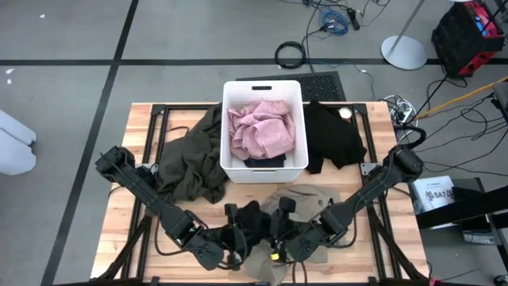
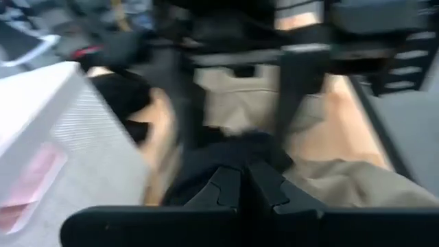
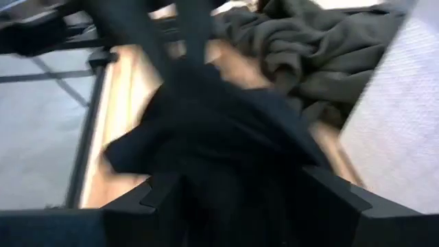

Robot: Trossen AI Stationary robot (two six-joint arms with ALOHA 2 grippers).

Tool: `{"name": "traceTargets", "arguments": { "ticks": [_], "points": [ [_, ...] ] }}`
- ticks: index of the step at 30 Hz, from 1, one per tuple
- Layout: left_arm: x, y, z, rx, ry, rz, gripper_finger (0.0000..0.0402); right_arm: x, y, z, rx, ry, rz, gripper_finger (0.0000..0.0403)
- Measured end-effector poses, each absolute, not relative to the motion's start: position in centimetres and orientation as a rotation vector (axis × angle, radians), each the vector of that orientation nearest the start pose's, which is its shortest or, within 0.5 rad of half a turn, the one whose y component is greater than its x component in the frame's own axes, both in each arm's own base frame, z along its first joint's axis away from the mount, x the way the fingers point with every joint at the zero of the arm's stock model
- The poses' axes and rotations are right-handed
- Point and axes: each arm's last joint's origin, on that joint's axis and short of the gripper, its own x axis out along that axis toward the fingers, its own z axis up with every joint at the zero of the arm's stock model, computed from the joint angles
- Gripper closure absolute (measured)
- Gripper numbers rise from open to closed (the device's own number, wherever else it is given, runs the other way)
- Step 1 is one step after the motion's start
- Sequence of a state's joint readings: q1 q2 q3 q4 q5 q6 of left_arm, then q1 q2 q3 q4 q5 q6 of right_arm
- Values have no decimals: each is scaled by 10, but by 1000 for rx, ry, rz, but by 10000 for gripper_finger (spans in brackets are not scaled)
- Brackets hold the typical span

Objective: Sort clothes
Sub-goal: Move the black boxer to the top right of the table

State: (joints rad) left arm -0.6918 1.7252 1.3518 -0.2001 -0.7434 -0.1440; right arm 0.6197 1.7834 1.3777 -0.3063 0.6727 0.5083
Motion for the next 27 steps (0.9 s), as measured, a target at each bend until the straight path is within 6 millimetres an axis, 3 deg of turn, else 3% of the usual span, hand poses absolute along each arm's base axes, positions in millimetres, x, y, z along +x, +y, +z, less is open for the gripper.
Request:
{"name": "traceTargets", "arguments": {
  "ticks": [6,8,13,19,24,27],
  "points": [
    [310,-232,283,219,427,55,396,329,214,262,70,525,-199,211],
    [311,-231,283,218,427,58,390,329,215,262,78,534,-185,247],
    [311,-230,283,217,429,55,362,329,216,261,64,559,-128,384],
    [308,-232,281,235,441,45,293,326,218,264,70,562,-107,398],
    [303,-231,278,309,450,161,233,313,217,285,85,520,-98,400],
    [297,-229,277,395,438,291,219,300,217,300,79,478,-119,400]
  ]
}}
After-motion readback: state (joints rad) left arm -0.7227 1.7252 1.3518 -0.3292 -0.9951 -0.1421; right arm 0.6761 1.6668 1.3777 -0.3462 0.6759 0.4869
